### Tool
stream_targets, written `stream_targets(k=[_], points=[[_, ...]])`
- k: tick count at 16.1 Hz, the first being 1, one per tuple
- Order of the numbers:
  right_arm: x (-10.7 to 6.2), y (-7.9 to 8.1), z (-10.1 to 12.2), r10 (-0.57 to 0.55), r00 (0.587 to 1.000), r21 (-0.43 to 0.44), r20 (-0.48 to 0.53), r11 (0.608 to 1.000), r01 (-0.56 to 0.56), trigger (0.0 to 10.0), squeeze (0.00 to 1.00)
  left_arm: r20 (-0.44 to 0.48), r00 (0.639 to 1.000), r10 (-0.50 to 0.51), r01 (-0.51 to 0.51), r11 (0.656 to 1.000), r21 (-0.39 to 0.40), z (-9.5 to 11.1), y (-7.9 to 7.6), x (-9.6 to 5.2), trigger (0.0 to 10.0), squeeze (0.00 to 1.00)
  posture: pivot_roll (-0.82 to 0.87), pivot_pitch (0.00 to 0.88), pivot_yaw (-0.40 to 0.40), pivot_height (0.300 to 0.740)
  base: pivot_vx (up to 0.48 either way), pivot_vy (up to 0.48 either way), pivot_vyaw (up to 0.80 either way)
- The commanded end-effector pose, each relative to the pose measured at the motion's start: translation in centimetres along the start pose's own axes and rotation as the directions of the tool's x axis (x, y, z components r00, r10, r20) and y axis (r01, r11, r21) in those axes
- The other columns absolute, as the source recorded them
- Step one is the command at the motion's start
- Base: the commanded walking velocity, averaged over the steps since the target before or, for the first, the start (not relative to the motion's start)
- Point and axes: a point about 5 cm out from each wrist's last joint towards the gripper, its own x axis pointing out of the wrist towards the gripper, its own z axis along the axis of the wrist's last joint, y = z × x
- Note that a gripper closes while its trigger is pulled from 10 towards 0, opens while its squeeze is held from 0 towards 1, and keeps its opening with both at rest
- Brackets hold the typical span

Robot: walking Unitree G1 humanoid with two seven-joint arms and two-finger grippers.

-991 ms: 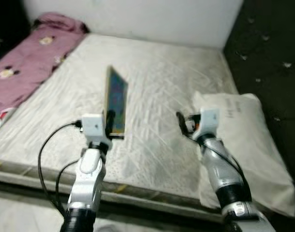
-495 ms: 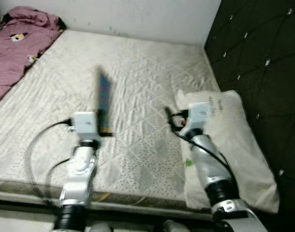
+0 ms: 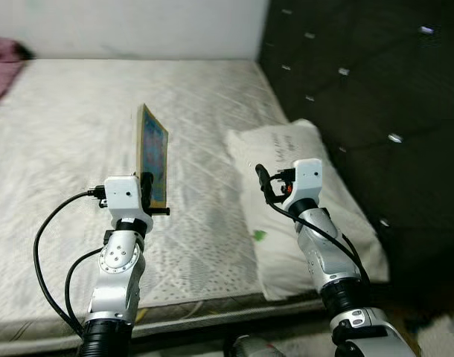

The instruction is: Clean up the room

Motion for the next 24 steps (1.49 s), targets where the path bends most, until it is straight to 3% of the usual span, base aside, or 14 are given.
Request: stream_targets(k=[1,3,10,14,17,19,24], points=[[-0.1,-0.3,0.2,-0.014,1.0,0.004,0.008,1.0,0.014,10.0,0.0,0.046,0.999,0.016,-0.017,1.0,0.007,0.9,0.1,0.2,10.0,0.0,-0.05,0.0,-0.031,0.74,0.0,0.0,-0.8],[-0.1,-0.3,0.2,-0.014,1.0,0.005,0.005,1.0,0.014,10.0,0.0,0.042,0.999,0.025,-0.026,0.999,0.03,0.9,0.0,0.1,10.0,0.0,-0.05,0.0,-0.031,0.74,0.0,0.0,-0.8],[-0.2,-0.3,0.2,-0.017,1.0,0.027,0.008,1.0,0.017,10.0,0.0,0.032,0.999,-0.017,0.017,1.0,-0.002,0.8,-1.0,-0.3,10.0,0.0,-0.04,0.0,-0.043,0.74,0.0,0.0,-0.8],[-0.3,-0.2,0.3,-0.004,1.0,0.028,0.013,1.0,0.004,10.0,0.0,0.022,0.999,0.028,-0.027,1.0,-0.015,0.7,-0.4,-0.4,10.0,0.0,-0.04,0.003,-0.044,0.74,0.0,0.0,0.0],[-0.5,-0.2,0.3,-0.008,1.0,0.035,0.013,0.999,0.008,10.0,0.0,0.035,0.997,0.061,-0.061,0.998,-0.013,1.1,0.1,-0.6,10.0,0.0,-0.04,0.024,-0.043,0.71,0.0,0.0,0.0],[-0.6,-0.2,0.3,-0.007,1.0,0.039,0.011,0.999,0.006,10.0,0.0,0.052,0.996,0.071,-0.073,0.996,0.046,1.3,0.4,-0.7,10.0,0.0,-0.04,0.031,-0.043,0.685,0.0,0.0,0.0],[-0.7,0.0,0.3,-0.001,1.0,0.044,0.005,0.999,0.0,10.0,0.0,0.041,0.996,0.084,-0.085,0.996,0.02,1.3,0.9,-1.0,10.0,0.0,-0.03,0.041,-0.044,0.64,0.0,0.0,0.0]])
